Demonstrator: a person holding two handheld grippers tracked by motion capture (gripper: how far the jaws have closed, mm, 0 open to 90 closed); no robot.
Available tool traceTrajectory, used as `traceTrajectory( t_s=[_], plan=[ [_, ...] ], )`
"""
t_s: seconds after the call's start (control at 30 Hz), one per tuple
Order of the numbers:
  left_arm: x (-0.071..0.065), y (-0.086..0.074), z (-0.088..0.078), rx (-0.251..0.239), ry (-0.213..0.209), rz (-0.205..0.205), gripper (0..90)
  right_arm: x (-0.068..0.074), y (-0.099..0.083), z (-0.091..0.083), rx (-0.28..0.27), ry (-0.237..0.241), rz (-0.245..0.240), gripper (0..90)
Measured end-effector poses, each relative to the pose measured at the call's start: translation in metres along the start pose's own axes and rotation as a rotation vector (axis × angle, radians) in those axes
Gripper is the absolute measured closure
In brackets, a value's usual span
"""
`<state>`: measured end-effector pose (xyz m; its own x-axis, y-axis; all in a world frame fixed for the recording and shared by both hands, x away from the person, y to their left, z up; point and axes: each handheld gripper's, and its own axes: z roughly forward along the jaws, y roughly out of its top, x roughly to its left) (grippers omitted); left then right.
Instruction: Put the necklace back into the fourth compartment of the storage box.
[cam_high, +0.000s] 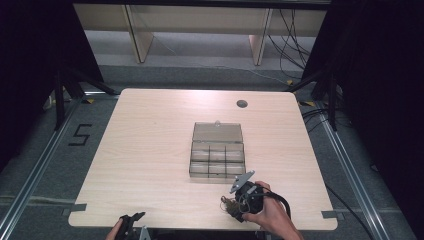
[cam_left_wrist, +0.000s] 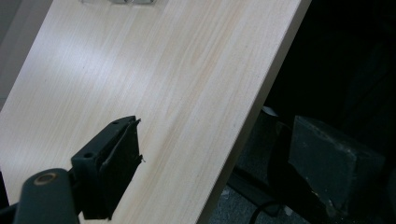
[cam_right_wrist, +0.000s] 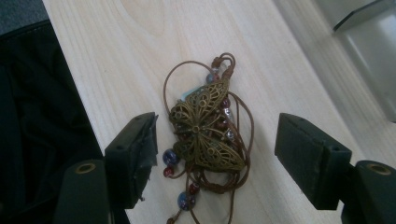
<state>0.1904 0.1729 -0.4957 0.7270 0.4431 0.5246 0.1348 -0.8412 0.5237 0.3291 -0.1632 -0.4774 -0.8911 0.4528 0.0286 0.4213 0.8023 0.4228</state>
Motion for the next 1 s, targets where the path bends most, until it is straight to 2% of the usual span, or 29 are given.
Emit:
traceTrajectory(
  t_s=[0.03, 0.1, 0.23, 0.27, 0.3, 0.37, 0.4, 0.43, 0.47, 0.53, 0.6, 0.67, 0.7, 0.73, 0.77, 0.8, 0.83, 0.9, 1.0],
  plan=[
    [0.0, -0.0003, -0.0002, -0.001, -0.001, -0.003, 15.8, -0.001, 0.0009, 0.0029, 0.017, 0.001, 0.012, 32.4],
    [-0.0002, -0.0005, 0.0, -0.005, -0.002, -0.005, 15.8, -0.0022, 0.0014, 0.0054, 0.018, 0.014, 0.003, 34.3],
    [-0.0007, 0.0, -0.0003, -0.011, -0.001, -0.009, 15.8, -0.0034, 0.0029, 0.0078, 0.031, 0.018, 0.017, 39.0],
    [0.0004, 0.0001, -0.0014, 0.007, -0.004, 0.011, 15.8, -0.0037, 0.0032, 0.0083, 0.034, 0.026, 0.021, 40.3],
    [-0.0001, -0.0002, 0.0001, -0.001, -0.024, 0.005, 15.8, -0.004, 0.0035, 0.0094, 0.034, 0.031, 0.02, 42.9],
    [-0.0007, -0.0001, 0.0003, -0.008, -0.012, -0.009, 15.8, -0.0037, 0.0032, 0.0104, 0.024, 0.053, 0.011, 48.7],
    [0.0009, 0.0003, -0.0014, 0.011, -0.005, 0.015, 15.8, -0.0035, 0.003, 0.01, 0.024, 0.053, 0.011, 52.4],
    [0.0008, 0.0002, -0.0009, 0.011, -0.018, 0.016, 15.8, -0.0034, 0.003, 0.0091, 0.027, 0.058, 0.005, 55.6],
    [-0.0014, -0.0001, 0.0011, -0.017, -0.032, -0.013, 15.8, -0.0026, 0.0029, 0.009, 0.027, 0.058, 0.004, 58.4],
    [-0.0016, 0.0001, 0.0006, -0.016, -0.013, -0.012, 15.8, -0.0022, 0.0029, 0.0091, 0.024, 0.059, 0.001, 60.9],
    [-0.0007, 0.0007, -0.0007, -0.008, 0.0, 0.005, 15.8, -0.0023, 0.003, 0.0089, 0.024, 0.061, 0.005, 63.4],
    [-0.0013, 0.0002, -0.0001, -0.009, -0.01, -0.007, 15.8, -0.0015, 0.003, 0.0091, 0.022, 0.062, 0.0, 71.8],
    [0.0003, 0.0004, -0.0002, 0.005, -0.032, 0.013, 15.8, -0.0015, 0.0031, 0.0093, 0.016, 0.071, -0.003, 72.6],
    [0.0007, 0.0004, -0.0008, 0.011, -0.018, 0.014, 15.8, -0.0039, 0.0041, 0.0101, 0.002, 0.067, -0.04, 72.7],
    [0.0004, 0.0003, -0.0013, 0.011, -0.006, 0.014, 15.8, -0.0014, 0.0044, 0.009, 0.02, 0.065, -0.009, 72.7],
    [-0.0018, -0.0001, 0.0005, -0.014, -0.007, -0.014, 15.8, -0.001, 0.0049, 0.009, 0.023, 0.062, -0.012, 73.0],
    [-0.002, -0.0001, 0.0006, -0.015, -0.008, -0.012, 15.8, -0.0013, 0.0055, 0.0091, 0.017, 0.056, -0.033, 73.7],
    [-0.0019, 0.0, 0.0007, -0.015, -0.009, -0.013, 15.8, 0.0003, 0.0066, 0.0067, 0.014, 0.056, -0.022, 77.9],
    [-0.0018, -0.0001, 0.0006, -0.014, -0.014, -0.016, 15.8, 0.0, 0.0097, 0.0018, 0.008, 0.052, -0.032, 79.0]
  ],
)
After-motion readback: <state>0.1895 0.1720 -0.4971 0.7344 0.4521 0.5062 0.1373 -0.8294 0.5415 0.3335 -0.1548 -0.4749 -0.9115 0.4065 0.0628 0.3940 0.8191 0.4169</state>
